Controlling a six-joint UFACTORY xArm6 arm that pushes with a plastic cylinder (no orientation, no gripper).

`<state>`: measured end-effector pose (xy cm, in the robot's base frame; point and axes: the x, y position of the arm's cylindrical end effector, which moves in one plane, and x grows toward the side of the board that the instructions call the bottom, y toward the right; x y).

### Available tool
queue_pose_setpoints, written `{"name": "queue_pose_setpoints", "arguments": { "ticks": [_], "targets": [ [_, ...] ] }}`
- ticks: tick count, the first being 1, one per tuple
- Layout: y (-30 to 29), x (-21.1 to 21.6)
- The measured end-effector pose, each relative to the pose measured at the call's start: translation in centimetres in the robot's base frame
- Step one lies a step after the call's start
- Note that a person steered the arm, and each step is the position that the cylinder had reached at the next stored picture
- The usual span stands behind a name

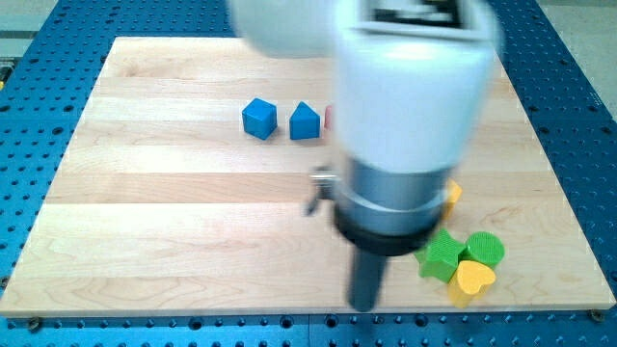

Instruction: Move the yellow heart to the bottom right of the board

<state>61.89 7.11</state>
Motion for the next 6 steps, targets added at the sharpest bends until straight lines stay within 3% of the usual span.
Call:
{"name": "queue_pose_setpoints", "arguments": {
  "ticks": [2, 4, 5, 6],
  "targets": [
    [11.2, -0.1],
    [12.8, -0.7],
    [17.1, -4.1],
    [17.3, -4.6]
  ]
}}
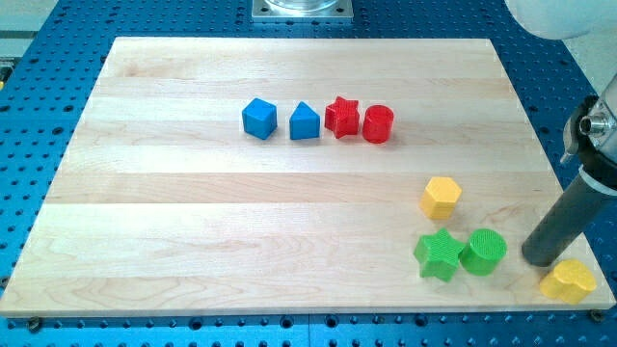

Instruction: Move the yellow heart to the bottom right of the board

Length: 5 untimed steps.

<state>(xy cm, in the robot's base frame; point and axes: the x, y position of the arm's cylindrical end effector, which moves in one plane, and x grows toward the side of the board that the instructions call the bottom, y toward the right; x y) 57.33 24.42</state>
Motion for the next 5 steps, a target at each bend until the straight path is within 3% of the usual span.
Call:
{"name": "queue_pose_setpoints", "arguments": {
  "ticks": [1, 3, 5],
  "targets": [
    [0.0, -0.4],
    [10.0, -1.6],
    [8.3, 4.4]
  ]
}}
